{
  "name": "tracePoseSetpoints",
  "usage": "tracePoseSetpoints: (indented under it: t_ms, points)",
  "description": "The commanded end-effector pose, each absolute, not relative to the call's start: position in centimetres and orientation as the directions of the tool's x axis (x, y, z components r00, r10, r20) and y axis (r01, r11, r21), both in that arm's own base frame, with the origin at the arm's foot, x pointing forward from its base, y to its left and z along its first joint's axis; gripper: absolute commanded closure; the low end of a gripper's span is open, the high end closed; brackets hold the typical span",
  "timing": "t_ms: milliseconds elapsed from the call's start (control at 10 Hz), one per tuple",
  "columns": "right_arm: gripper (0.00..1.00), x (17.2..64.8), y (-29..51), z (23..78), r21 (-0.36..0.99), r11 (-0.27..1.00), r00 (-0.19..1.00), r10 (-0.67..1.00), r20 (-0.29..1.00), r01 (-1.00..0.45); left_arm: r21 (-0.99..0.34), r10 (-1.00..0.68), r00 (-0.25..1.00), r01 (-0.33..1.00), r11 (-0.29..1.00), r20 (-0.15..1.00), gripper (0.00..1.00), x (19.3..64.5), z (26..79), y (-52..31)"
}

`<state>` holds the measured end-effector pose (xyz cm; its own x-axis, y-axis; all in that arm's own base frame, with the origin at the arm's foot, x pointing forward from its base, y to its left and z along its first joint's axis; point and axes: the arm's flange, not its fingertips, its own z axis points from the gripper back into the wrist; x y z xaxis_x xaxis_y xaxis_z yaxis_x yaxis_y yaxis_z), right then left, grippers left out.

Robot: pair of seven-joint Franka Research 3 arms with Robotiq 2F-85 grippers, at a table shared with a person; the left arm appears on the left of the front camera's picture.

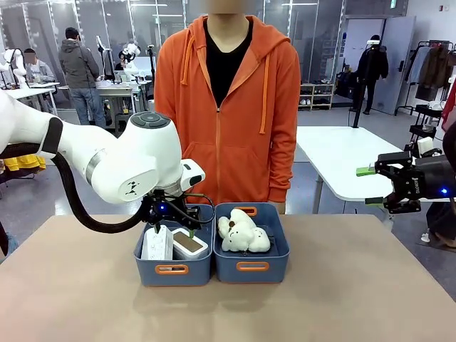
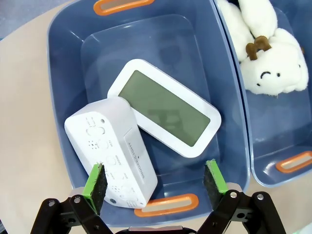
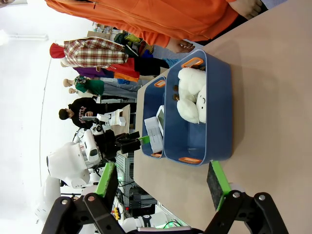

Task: Sort the digital clocks into the basket.
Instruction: Pick up the Digital clock from the table and place it into the empty Plastic storage basket.

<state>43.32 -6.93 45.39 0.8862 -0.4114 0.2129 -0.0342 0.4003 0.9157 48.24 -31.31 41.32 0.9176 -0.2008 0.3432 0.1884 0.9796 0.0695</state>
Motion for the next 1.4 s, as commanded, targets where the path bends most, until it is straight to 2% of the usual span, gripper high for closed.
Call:
tracePoseSetpoints:
  t_ms: [0, 500, 600, 800, 1000, 1100, 1300]
  points:
    - [0.07, 43.3, -6.9, 45.4, 0.916, 0.400, 0.885, -0.414, 0.212, -0.032, 0.070, -0.201, 0.919, 0.189, 0.980, 0.340, 0.00, 48.3, 41.2, -31.4]
    - [0.07, 43.3, -6.9, 45.4, 0.916, 0.400, 0.885, -0.414, 0.212, -0.032, 0.070, -0.201, 0.918, 0.188, 0.980, 0.343, 0.00, 48.2, 41.3, -31.3]
    - [0.07, 43.3, -6.9, 45.4, 0.916, 0.400, 0.885, -0.414, 0.212, -0.032, 0.051, -0.231, 0.918, 0.226, 0.973, 0.324, 0.00, 48.1, 42.4, -30.8]
    - [0.07, 43.3, -6.9, 45.4, 0.916, 0.400, 0.885, -0.414, 0.212, -0.032, -0.074, -0.254, 0.932, 0.281, 0.957, 0.258, 0.00, 46.3, 46.4, -28.5]
    - [0.07, 43.3, -6.9, 45.4, 0.916, 0.400, 0.885, -0.414, 0.212, -0.032, -0.262, -0.234, 0.959, 0.271, 0.926, 0.162, 0.00, 44.7, 48.5, -21.9]
    - [0.07, 43.3, -6.9, 45.4, 0.916, 0.400, 0.885, -0.414, 0.212, -0.032, -0.340, -0.181, 0.968, 0.232, 0.911, 0.174, 0.00, 44.0, 49.6, -18.3]
    - [0.07, 43.3, -6.9, 45.4, 0.916, 0.400, 0.885, -0.414, 0.212, -0.032, -0.493, -0.089, 0.957, 0.220, 0.842, 0.276, 0.00, 43.1, 52.3, -12.1]
